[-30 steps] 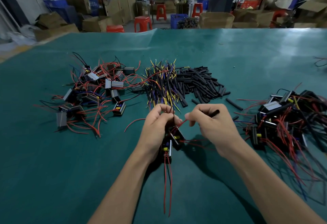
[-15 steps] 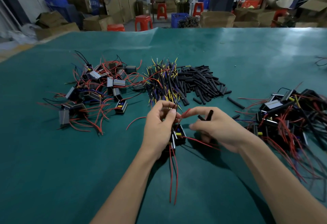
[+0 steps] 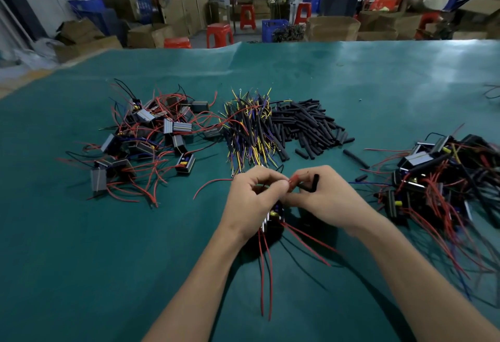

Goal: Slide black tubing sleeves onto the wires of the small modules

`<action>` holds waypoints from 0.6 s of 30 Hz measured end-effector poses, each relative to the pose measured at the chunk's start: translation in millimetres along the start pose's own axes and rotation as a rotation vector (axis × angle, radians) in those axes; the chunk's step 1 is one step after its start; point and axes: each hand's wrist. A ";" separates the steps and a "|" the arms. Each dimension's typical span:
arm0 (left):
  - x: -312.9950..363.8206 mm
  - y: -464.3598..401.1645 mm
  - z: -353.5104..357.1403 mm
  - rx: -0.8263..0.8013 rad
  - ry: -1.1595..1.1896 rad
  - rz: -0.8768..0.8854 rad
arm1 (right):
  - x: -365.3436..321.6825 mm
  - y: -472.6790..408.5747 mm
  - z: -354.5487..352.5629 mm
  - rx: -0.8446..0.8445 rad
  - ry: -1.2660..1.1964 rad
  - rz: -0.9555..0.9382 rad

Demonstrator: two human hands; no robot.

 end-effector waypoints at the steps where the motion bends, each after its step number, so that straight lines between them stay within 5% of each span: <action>1: -1.3 0.0 -0.1 -0.014 -0.007 0.014 | -0.3 0.2 -1.6 0.008 -0.089 0.024; 8: -8.4 -2.2 -1.7 0.026 0.002 0.000 | -1.7 -0.3 -18.4 0.139 -0.408 0.228; 18: -5.8 -1.6 0.5 0.033 -0.035 -0.032 | 3.4 1.4 -26.8 0.211 -0.485 0.054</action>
Point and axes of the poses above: each hand's wrist, its own y-axis away from the middle knuckle, its own z-axis out of the palm, x = y × z, and after that the axes turned 3 degrees about z, right-handed
